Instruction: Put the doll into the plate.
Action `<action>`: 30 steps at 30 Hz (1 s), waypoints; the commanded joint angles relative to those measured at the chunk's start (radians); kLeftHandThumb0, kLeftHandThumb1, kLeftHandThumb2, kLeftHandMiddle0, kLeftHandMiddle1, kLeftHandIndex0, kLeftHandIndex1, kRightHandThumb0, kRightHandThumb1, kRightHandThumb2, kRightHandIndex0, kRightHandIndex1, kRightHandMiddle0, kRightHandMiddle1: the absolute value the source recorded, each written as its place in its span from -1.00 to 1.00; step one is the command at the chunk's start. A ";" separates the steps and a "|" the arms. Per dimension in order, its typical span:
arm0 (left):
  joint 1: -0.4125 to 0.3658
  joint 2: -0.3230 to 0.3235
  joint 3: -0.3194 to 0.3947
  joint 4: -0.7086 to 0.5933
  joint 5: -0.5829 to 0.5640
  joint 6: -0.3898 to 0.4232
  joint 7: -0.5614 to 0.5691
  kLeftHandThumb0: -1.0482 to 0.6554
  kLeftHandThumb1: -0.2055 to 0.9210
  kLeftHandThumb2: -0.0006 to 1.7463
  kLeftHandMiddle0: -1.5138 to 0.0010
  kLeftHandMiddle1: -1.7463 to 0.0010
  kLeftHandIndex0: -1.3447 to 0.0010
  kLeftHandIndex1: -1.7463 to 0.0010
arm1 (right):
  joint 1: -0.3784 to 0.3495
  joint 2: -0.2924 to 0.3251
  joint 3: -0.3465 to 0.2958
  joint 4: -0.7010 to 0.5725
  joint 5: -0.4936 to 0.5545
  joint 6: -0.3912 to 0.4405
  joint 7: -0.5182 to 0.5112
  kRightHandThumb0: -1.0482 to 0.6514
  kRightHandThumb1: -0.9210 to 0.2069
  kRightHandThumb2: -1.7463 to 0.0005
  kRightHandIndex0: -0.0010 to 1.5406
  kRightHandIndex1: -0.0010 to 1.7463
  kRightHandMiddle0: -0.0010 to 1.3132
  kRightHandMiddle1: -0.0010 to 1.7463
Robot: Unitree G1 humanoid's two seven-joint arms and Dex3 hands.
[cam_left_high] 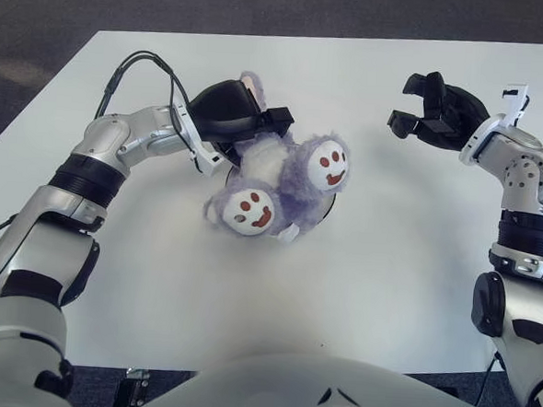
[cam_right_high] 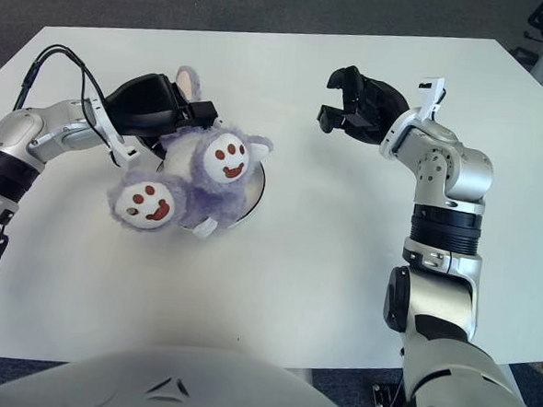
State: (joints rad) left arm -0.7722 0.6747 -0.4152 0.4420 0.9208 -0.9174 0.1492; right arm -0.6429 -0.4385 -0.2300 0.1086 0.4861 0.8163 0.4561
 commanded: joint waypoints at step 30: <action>0.038 0.001 0.013 -0.050 -0.044 0.036 -0.012 -1.00 1.00 0.26 0.58 0.12 1.00 0.72 | 0.016 -0.018 0.017 0.060 -0.021 -0.063 0.042 -0.23 -0.51 -0.03 0.20 1.00 -0.44 1.00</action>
State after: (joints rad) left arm -0.7495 0.6741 -0.4127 0.3938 0.9212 -0.8663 0.1593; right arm -0.6407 -0.4450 -0.2113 0.1599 0.4772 0.7658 0.4965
